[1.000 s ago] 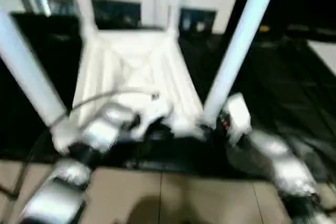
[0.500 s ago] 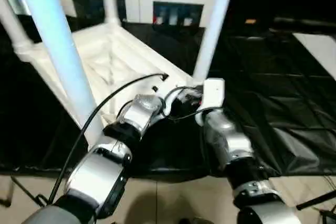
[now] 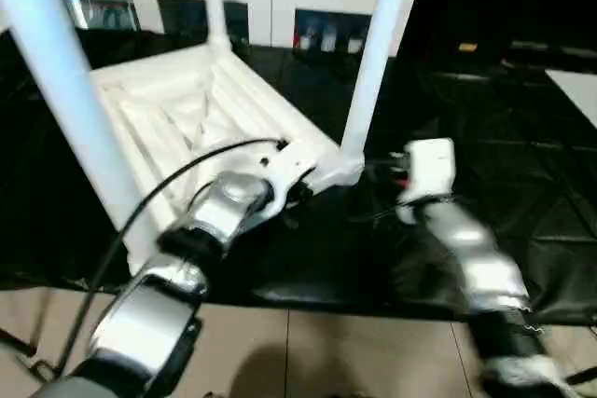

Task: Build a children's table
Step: Rotate leg to tighten

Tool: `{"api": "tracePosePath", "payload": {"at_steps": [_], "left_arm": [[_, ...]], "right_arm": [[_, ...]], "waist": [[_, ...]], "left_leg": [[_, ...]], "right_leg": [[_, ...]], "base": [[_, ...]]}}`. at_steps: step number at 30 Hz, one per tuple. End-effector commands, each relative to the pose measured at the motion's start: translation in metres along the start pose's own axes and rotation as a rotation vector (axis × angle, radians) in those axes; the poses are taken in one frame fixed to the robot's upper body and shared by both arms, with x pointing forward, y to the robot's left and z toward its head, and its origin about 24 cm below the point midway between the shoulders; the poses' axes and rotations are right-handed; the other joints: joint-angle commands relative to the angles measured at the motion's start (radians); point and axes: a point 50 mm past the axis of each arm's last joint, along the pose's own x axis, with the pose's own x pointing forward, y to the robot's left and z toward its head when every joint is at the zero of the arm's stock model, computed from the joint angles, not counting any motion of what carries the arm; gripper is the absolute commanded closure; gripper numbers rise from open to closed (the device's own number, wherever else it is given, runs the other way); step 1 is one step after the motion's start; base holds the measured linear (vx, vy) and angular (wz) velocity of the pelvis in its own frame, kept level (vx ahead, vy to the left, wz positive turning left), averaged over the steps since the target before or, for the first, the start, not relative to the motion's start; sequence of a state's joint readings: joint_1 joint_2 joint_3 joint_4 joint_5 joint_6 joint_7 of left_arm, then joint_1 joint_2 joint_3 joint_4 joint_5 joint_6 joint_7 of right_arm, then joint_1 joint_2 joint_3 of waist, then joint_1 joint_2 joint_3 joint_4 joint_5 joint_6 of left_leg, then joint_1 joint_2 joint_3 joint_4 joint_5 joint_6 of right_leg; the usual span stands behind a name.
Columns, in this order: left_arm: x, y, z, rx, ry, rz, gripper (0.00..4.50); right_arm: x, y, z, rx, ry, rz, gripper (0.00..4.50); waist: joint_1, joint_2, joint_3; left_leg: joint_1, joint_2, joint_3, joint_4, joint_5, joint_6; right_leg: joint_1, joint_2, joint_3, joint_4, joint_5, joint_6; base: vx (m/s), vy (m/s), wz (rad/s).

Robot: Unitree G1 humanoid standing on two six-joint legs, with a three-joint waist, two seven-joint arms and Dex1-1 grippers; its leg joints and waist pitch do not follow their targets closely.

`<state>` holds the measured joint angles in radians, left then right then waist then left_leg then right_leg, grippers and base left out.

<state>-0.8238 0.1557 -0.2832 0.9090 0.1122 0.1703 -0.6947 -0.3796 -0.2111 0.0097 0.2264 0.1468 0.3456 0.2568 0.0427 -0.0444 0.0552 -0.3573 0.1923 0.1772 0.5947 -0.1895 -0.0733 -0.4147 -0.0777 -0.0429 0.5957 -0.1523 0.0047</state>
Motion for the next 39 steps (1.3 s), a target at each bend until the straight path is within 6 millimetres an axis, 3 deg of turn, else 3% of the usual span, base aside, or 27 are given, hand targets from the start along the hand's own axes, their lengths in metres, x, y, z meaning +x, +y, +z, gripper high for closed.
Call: {"api": "tracePosePath", "payload": {"at_steps": [1,2,3,4,6,8,11,13,17,20,26,39], "left_arm": [[0.001,-0.009,0.007,0.047,-0.079,-0.074,4.50],[0.000,-0.009,0.006,0.060,-0.081,-0.090,4.50],[-0.008,-0.018,0.003,0.117,-0.107,-0.241,4.50],[-0.012,-0.022,0.001,0.138,-0.107,-0.306,4.50],[-0.017,-0.027,-0.001,0.173,-0.096,-0.383,4.50],[-0.020,-0.030,-0.002,0.188,-0.088,-0.431,4.50],[-0.026,-0.038,-0.003,0.209,-0.082,-0.519,4.50],[-0.026,-0.038,-0.003,0.214,-0.080,-0.513,4.50],[-0.027,-0.035,-0.003,0.212,-0.076,-0.489,4.50],[-0.028,-0.033,-0.004,0.214,-0.069,-0.483,4.50],[-0.031,-0.031,-0.005,0.208,-0.063,-0.473,4.50],[-0.031,-0.032,-0.006,0.199,-0.063,-0.475,4.50]], "right_arm": [[-0.005,0.011,0.000,-0.032,0.031,0.135,1.06],[-0.009,0.010,-0.001,-0.044,0.043,0.168,0.92],[-0.028,0.002,-0.006,-0.072,0.086,0.300,0.84],[-0.036,-0.002,-0.007,-0.070,0.098,0.346,0.84],[-0.045,-0.006,-0.007,-0.090,0.104,0.413,0.54],[-0.050,-0.008,-0.010,-0.142,0.128,0.465,0.42],[-0.051,-0.009,-0.013,-0.169,0.160,0.514,0.42],[-0.048,-0.007,-0.013,-0.168,0.155,0.518,0.42],[-0.045,-0.003,-0.016,-0.209,0.188,0.557,0.42],[-0.045,-0.003,-0.019,-0.251,0.213,0.569,0.42],[-0.043,-0.006,-0.022,-0.271,0.225,0.565,0.88],[-0.041,-0.004,-0.018,-0.139,0.131,0.567,1.86]], "waist": [[0.006,-0.010,-0.060],[0.004,-0.006,-0.060],[0.009,-0.008,-0.059],[0.014,-0.009,-0.058],[0.022,-0.003,-0.059],[0.025,0.000,-0.059],[0.029,-0.002,-0.060],[0.030,-0.002,-0.062],[0.028,-0.007,-0.063],[0.020,-0.007,-0.064],[0.014,-0.008,-0.062],[0.012,-0.008,-0.063]], "left_leg": [[0.008,0.021,-0.002,-0.072,-0.277,0.039],[0.007,0.021,-0.003,-0.073,-0.276,0.039],[0.004,0.024,-0.007,-0.075,-0.276,0.045],[0.005,0.029,-0.007,-0.076,-0.276,0.050],[0.017,0.033,-0.003,-0.074,-0.294,0.046],[0.014,0.036,-0.004,-0.076,-0.293,0.035],[0.007,0.040,-0.007,-0.080,-0.291,0.025],[0.007,0.036,-0.003,-0.076,-0.277,0.025],[-0.006,0.034,-0.006,-0.079,-0.256,0.023],[-0.003,0.032,-0.004,-0.074,-0.255,0.030],[-0.005,0.033,-0.005,-0.074,-0.253,0.034],[-0.004,0.034,-0.005,-0.075,-0.255,0.036]], "right_leg": [[0.051,-0.050,0.032,-0.091,-0.415,-0.136],[0.048,-0.051,0.033,-0.094,-0.434,-0.132],[0.055,-0.053,0.031,-0.095,-0.451,-0.124],[0.054,-0.057,0.034,-0.097,-0.456,-0.121],[0.035,-0.056,0.036,-0.097,-0.461,-0.142],[0.034,-0.056,0.035,-0.092,-0.445,-0.154],[0.039,-0.059,0.034,-0.084,-0.405,-0.167],[0.035,-0.057,0.034,-0.081,-0.375,-0.177],[0.048,-0.060,0.031,-0.077,-0.375,-0.162],[0.043,-0.062,0.032,-0.081,-0.386,-0.157],[0.042,-0.059,0.031,-0.082,-0.402,-0.152],[0.043,-0.058,0.030,-0.080,-0.385,-0.165]], "base": [[0.000,0.000,0.00],[0.000,0.000,0.00],[0.000,0.000,0.00],[0.000,0.000,0.00],[0.000,0.000,0.00],[0.000,0.000,0.00],[0.000,0.000,0.00],[0.000,0.000,0.00],[0.000,0.000,0.00],[0.000,0.000,0.00],[0.000,0.000,0.00],[0.000,0.000,0.00]]}}
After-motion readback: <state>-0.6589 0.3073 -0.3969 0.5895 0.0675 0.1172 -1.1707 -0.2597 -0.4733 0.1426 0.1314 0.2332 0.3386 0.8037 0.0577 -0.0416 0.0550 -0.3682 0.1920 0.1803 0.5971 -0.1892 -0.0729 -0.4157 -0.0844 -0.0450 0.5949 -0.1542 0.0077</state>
